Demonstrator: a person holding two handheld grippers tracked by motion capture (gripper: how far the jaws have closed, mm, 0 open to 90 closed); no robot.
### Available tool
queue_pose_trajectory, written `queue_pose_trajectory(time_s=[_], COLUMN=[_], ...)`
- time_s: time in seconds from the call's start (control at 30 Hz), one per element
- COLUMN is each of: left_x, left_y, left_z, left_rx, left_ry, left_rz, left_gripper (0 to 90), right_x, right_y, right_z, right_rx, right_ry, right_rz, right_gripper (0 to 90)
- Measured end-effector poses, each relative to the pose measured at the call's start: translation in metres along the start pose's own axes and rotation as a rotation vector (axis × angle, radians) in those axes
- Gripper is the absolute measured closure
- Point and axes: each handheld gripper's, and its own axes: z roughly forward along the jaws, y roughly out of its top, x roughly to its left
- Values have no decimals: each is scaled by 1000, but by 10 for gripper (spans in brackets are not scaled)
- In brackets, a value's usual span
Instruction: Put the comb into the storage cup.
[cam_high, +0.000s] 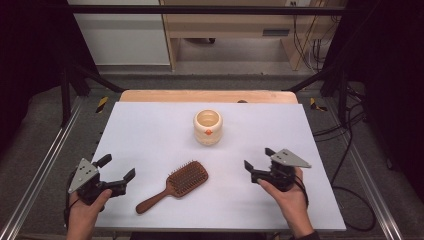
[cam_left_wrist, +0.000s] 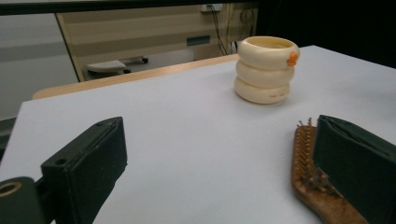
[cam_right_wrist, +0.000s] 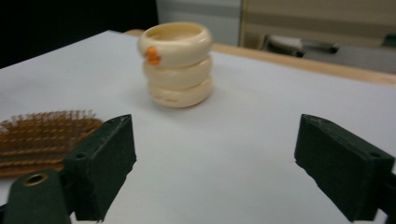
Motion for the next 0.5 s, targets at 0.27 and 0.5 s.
queue_pose_trajectory(time_s=[0.27,0.5], left_x=[-31,-46], left_y=[22,30], left_z=[16,22], left_rx=[153,260], left_ry=[-75,-115], left_rz=[67,122], left_gripper=[37,40], right_x=[-34,-37], right_y=[-10,-17], right_z=[-28,-43], right_rx=[-77,-110], right_ry=[-65,-111], right_rz=[31,18], right_gripper=[90,104])
